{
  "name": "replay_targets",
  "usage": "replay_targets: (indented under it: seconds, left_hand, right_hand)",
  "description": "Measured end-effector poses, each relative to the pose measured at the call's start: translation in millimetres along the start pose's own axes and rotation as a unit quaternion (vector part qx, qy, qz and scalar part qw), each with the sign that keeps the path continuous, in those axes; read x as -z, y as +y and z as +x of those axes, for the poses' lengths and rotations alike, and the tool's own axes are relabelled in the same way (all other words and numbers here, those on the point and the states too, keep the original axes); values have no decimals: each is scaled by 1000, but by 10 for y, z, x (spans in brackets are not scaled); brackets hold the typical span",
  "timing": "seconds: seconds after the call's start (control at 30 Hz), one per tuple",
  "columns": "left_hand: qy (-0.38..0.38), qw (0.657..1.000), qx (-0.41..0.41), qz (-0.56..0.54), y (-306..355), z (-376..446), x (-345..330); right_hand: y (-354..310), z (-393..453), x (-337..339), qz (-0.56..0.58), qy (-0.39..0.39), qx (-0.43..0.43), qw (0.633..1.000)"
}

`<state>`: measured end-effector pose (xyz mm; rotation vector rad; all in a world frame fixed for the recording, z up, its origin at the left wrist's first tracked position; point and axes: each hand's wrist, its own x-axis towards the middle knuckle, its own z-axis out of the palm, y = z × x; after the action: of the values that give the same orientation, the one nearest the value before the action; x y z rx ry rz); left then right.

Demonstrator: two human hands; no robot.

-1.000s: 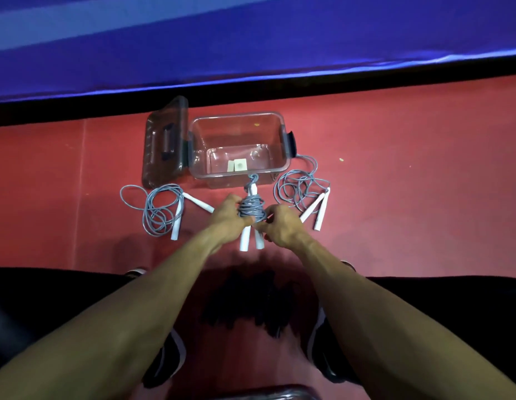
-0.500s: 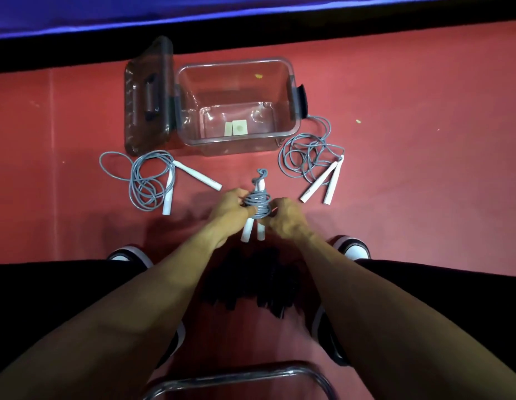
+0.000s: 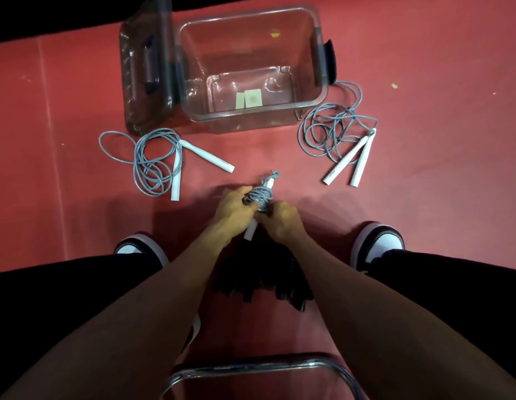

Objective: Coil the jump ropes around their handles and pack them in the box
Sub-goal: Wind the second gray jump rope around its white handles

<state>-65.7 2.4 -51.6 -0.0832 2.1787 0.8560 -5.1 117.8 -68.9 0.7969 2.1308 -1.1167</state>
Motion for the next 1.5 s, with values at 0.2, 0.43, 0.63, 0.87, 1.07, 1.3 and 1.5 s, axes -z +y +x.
replay_targets:
  seconds: [0.2, 0.43, 0.63, 0.87, 1.07, 1.3, 1.5]
  left_hand:
    - [-30, 997, -10, 68, -84, 99, -88]
    - [-4, 996, -10, 85, -111, 213, -12]
    - [2, 998, 15, 64, -148, 241, -30]
    - [53, 998, 26, 18, -64, 180, 171]
    - [144, 988, 51, 12, -172, 156, 523]
    - [146, 981, 128, 10, -564, 226, 842]
    - [120, 983, 121, 61, -681, 283, 841]
  right_hand:
    - [72, 124, -112, -30, -13, -12, 999]
    - [40, 141, -103, -10, 17, -21, 1000]
    - [-72, 26, 34, -59, 34, -73, 995]
    - [-429, -6, 215, -17, 118, 14, 993]
    - [-733, 228, 40, -50, 85, 146, 984]
    - [-991, 472, -337, -152, 16, 189, 970]
    - [-1045, 647, -499, -221, -74, 153, 960]
